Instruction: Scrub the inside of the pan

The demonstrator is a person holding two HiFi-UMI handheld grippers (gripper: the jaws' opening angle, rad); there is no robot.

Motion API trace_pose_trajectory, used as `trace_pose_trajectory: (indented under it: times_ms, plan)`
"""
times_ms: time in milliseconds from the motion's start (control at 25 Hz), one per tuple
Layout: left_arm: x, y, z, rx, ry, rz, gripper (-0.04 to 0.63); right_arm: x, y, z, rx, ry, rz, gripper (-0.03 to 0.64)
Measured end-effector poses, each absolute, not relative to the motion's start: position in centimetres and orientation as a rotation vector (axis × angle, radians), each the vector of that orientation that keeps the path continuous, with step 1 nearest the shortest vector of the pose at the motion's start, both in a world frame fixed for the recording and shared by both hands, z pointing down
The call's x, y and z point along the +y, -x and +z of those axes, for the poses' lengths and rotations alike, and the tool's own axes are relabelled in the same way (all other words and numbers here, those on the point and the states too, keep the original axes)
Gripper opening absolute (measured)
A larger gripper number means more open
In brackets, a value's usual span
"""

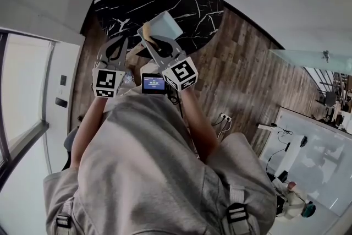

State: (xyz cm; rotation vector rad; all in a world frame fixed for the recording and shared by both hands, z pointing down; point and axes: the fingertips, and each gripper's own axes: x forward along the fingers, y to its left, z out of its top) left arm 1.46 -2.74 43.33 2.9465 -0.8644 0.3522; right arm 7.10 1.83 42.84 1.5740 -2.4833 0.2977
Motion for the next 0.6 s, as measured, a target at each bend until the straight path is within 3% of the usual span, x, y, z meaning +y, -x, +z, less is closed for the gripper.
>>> trace_pose_trajectory:
  times_ms: [600]
  plan:
    - [-0.9, -2.6, 44.1, -0.782, -2.988, 0.399, 0.002, 3.0, -7.8, 43.8, -2.465, -1.589, 0.357, 0.04]
